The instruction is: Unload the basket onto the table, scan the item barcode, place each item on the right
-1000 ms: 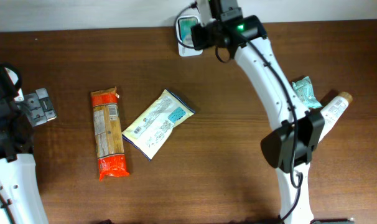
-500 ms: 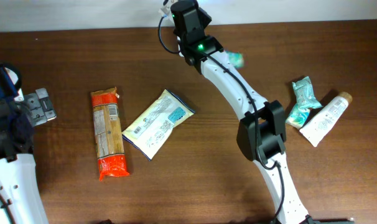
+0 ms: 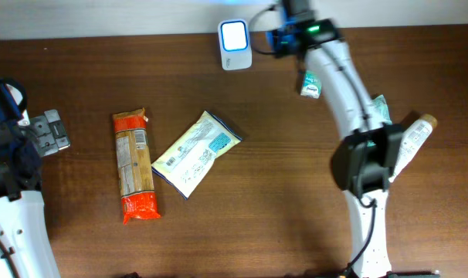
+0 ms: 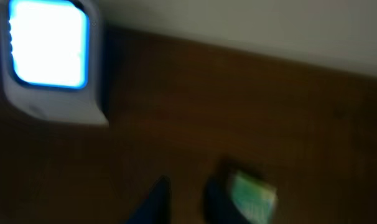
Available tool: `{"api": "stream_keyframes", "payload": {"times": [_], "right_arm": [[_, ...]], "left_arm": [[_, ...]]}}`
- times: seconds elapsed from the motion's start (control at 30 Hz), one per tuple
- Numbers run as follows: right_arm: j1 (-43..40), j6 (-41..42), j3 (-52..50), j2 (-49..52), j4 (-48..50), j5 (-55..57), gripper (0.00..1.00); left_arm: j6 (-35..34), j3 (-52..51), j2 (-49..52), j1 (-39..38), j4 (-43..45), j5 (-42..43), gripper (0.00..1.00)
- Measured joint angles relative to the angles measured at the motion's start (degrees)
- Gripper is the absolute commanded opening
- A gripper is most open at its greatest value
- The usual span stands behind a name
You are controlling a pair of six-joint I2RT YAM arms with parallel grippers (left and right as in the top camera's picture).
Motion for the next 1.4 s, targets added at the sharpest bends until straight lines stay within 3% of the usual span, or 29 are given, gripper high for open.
{"api": "stream_keyframes", "payload": {"times": [0.1, 0.23, 0.5, 0.83, 0.97, 1.03, 1.13, 1.27, 1.4], "right_arm": [[-10.05, 5.77, -2.14, 0.00, -4.33, -12.44, 0.48], [-16.68, 9.05, -9.31, 0.00, -4.17, -21.49, 0.48], [-17.00, 9.42, -22.60, 0.02, 7.10, -26.27, 0.49], [-16.81, 9.77, -24.00, 2.82, 9.62, -29.90, 0.42], [-16.81, 10.05, -25.16, 2.80, 9.86, -31.69, 0.08], [-16.83, 10.10, -25.22, 2.71, 9.73, -32.96, 0.04], [-17.03, 6.88, -25.79, 2.71, 6.82, -39.30, 0.04], [-18.71, -4.09, -25.70, 2.69, -3.30, -56.83, 0.04], [-20.13, -14.75, -24.22, 2.64, -14.10, -65.88, 0.04]], "left_arm": [[0.02, 0.00, 0.00, 0.00, -0.04, 0.00, 0.99], [0.02, 0.00, 0.00, 0.00, -0.04, 0.00, 0.99], [0.00, 0.00, 0.00, 0.00, -0.04, 0.00, 0.99], [0.00, 0.00, 0.00, 0.00, -0.04, 0.00, 0.99], [0.00, 0.00, 0.00, 0.00, -0.04, 0.00, 0.99], [0.02, 0.00, 0.00, 0.00, -0.04, 0.00, 0.99], [0.02, 0.00, 0.00, 0.00, -0.04, 0.00, 0.99], [0.02, 0.00, 0.00, 0.00, -0.09, 0.00, 0.99], [0.02, 0.00, 0.00, 0.00, -0.04, -0.02, 0.99]]}}
